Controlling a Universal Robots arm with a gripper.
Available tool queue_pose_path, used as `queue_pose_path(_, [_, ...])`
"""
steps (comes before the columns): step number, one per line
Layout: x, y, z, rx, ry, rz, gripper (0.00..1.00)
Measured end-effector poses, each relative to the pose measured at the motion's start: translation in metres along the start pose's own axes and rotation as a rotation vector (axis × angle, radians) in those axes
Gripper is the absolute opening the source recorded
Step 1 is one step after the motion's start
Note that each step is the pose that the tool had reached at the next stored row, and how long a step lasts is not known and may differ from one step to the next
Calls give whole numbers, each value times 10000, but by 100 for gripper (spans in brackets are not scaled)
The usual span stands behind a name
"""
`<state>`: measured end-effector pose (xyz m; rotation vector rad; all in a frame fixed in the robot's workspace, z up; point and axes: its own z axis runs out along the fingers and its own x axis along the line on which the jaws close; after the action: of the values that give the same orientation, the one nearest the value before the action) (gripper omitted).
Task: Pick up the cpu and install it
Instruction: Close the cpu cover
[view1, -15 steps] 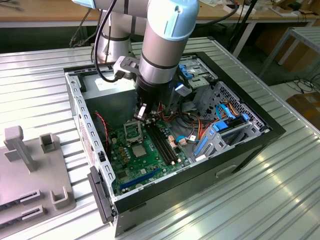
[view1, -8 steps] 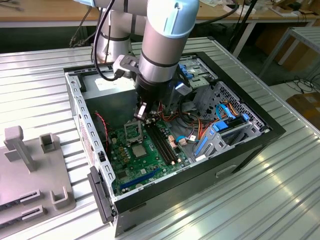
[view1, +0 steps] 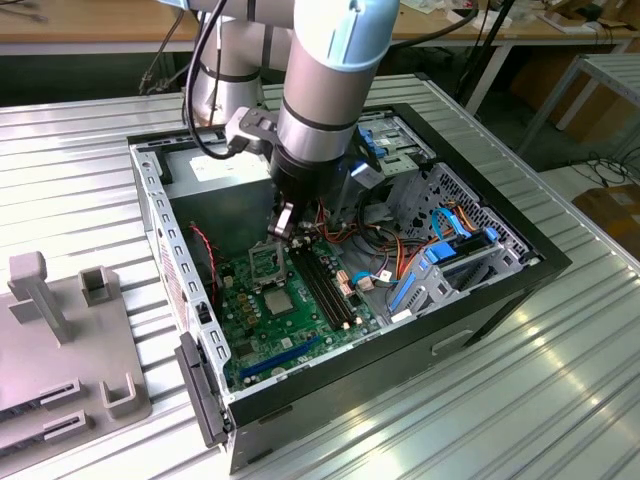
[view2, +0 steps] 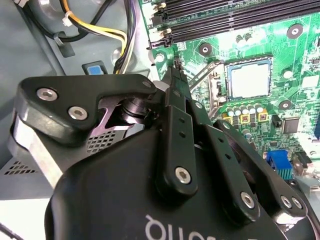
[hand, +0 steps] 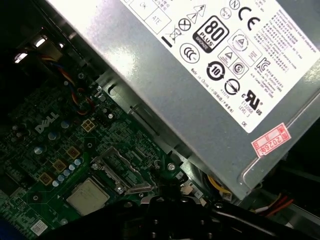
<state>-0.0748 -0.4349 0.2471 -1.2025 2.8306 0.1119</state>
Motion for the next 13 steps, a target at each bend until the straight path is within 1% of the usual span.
queue_pose_path(3, [2, 3, -9, 1, 5, -33, 11])
queue_pose_path(6, [5, 7, -12, -9, 11, -158, 11])
queue_pose_path(10, [9, 11, -13, -35, 29, -486, 11])
queue_pose_path(13, [10, 12, -14, -45, 41, -655, 11])
